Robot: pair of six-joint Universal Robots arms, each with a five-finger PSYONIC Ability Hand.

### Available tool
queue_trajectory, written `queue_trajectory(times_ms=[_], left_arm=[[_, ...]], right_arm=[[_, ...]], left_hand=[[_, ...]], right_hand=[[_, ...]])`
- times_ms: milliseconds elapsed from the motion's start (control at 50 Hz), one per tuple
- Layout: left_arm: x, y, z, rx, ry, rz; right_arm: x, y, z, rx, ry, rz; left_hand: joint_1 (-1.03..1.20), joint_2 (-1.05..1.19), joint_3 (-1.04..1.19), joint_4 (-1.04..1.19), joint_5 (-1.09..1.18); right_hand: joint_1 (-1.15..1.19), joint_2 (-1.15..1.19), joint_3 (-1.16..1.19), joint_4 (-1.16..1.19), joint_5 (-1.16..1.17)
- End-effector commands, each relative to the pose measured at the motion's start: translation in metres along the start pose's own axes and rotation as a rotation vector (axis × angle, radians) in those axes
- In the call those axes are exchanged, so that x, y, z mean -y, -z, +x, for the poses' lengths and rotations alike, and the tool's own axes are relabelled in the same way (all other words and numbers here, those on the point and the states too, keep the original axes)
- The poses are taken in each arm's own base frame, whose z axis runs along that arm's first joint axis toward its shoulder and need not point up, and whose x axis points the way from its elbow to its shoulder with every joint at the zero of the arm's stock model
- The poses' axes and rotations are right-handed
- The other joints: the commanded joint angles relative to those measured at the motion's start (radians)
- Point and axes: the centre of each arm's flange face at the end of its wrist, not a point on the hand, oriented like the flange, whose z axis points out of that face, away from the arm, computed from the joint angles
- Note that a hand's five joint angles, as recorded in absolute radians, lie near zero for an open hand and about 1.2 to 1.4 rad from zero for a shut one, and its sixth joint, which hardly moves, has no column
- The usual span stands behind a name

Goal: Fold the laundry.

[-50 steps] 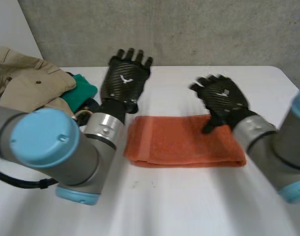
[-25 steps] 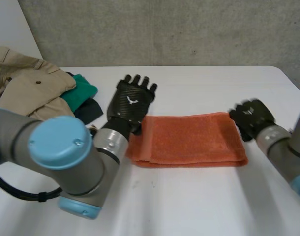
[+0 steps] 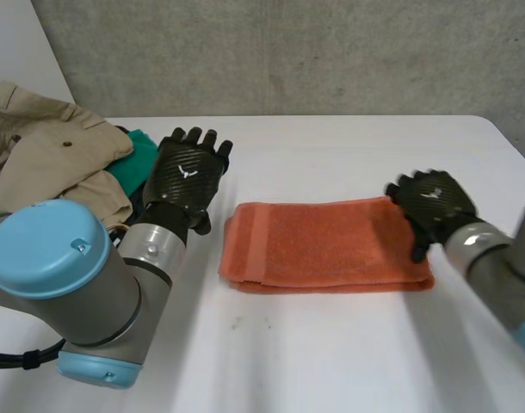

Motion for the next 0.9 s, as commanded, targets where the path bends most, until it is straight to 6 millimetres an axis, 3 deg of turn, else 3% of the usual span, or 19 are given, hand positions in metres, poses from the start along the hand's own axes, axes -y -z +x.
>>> queue_trajectory(times_ms=[20, 200, 560, 600, 660, 700, 820, 840, 900], left_arm=[[0.0, 0.004, 0.01, -0.028, 0.0, 0.001], [-0.002, 0.003, 0.011, -0.03, -0.001, -0.005], [-0.003, 0.005, 0.012, -0.034, -0.001, -0.01], [-0.005, 0.006, 0.012, -0.038, -0.003, -0.013], [-0.006, 0.006, 0.012, -0.038, -0.004, -0.018], [-0.006, 0.007, 0.012, -0.039, -0.004, -0.019], [-0.005, 0.009, 0.01, -0.033, -0.004, -0.019], [-0.004, 0.009, 0.009, -0.029, -0.004, -0.017], [-0.002, 0.01, 0.007, -0.022, -0.003, -0.013]], right_arm=[[-0.035, 0.005, 0.011, 0.097, -0.084, -0.075], [-0.052, -0.013, 0.008, 0.1, -0.087, -0.082], [-0.061, -0.006, 0.0, 0.129, -0.126, -0.147], [-0.061, -0.006, 0.001, 0.128, -0.124, -0.141], [-0.061, -0.012, 0.003, 0.119, -0.112, -0.129], [-0.059, -0.016, 0.009, 0.092, -0.098, -0.122], [-0.036, -0.027, 0.04, -0.098, 0.063, -0.108], [-0.029, -0.027, 0.039, -0.103, 0.088, -0.093], [0.014, -0.02, 0.008, -0.045, 0.192, 0.028]], left_hand=[[-0.016, -0.026, -0.032, -0.025, -0.044], [-0.013, -0.023, -0.029, -0.022, -0.041], [-0.01, -0.02, -0.026, -0.02, -0.039], [-0.01, -0.02, -0.026, -0.02, -0.039], [-0.01, -0.02, -0.026, -0.02, -0.039], [-0.01, -0.02, -0.026, -0.02, -0.039], [-0.01, -0.02, -0.026, -0.02, -0.039], [-0.013, -0.023, -0.029, -0.022, -0.041], [-0.013, -0.023, -0.029, -0.022, -0.041]], right_hand=[[0.273, 0.228, 0.227, 0.227, 0.206], [0.582, 0.536, 0.536, 0.535, 0.515], [0.397, 0.351, 0.351, 0.351, 0.33], [0.464, 0.419, 0.418, 0.418, 0.397], [1.136, 1.09, 1.09, 1.089, 1.069], [1.139, 1.093, 1.093, 1.092, 1.072], [1.139, 1.093, 1.093, 1.092, 1.072], [1.139, 1.093, 1.093, 1.092, 1.072], [1.139, 1.093, 1.093, 1.092, 1.072]])
